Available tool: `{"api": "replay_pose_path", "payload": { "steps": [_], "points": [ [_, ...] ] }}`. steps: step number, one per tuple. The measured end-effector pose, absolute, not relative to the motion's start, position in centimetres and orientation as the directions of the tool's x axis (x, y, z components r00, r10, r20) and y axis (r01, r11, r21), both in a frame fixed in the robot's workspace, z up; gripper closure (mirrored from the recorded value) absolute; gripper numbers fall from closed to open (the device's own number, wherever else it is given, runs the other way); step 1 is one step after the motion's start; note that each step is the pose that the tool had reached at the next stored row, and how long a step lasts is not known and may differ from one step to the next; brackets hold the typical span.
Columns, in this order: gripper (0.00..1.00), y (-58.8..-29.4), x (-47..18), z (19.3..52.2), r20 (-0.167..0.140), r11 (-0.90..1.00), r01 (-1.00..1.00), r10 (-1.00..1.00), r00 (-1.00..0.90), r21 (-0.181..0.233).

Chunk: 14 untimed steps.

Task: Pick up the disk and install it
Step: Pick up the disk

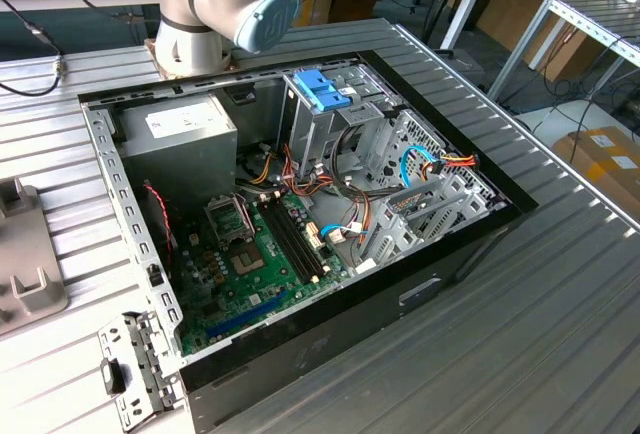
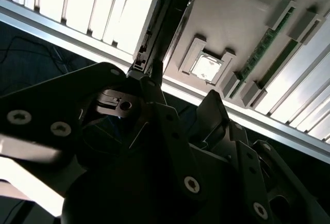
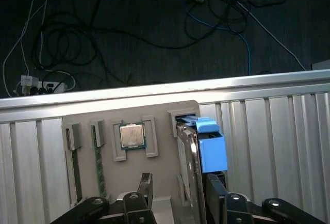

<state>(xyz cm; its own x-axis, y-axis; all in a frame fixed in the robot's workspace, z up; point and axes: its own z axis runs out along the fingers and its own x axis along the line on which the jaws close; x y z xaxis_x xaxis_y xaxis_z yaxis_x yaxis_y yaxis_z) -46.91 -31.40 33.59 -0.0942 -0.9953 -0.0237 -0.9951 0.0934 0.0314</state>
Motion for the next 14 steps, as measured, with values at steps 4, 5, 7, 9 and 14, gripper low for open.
{"api": "replay_pose_path", "payload": {
  "steps": [4,5,7,9,14],
  "points": [
    [0.46,-30.4,-46.9,33.6,-0.024,0.053,-0.998,-0.998,-0.054,0.032],
    [0.46,-30.1,-46.9,33.6,-0.024,0.052,-0.998,-0.998,-0.052,0.032],
    [0.46,-29.6,-47.0,33.5,-0.029,0.051,-0.998,-0.998,-0.052,0.032],
    [0.46,-29.4,-47.1,33.4,-0.041,0.050,-0.998,-0.998,-0.051,0.033],
    [0.46,-29.3,-47.7,32.9,-0.066,0.044,-0.998,-0.997,-0.046,0.034]
  ]
}}
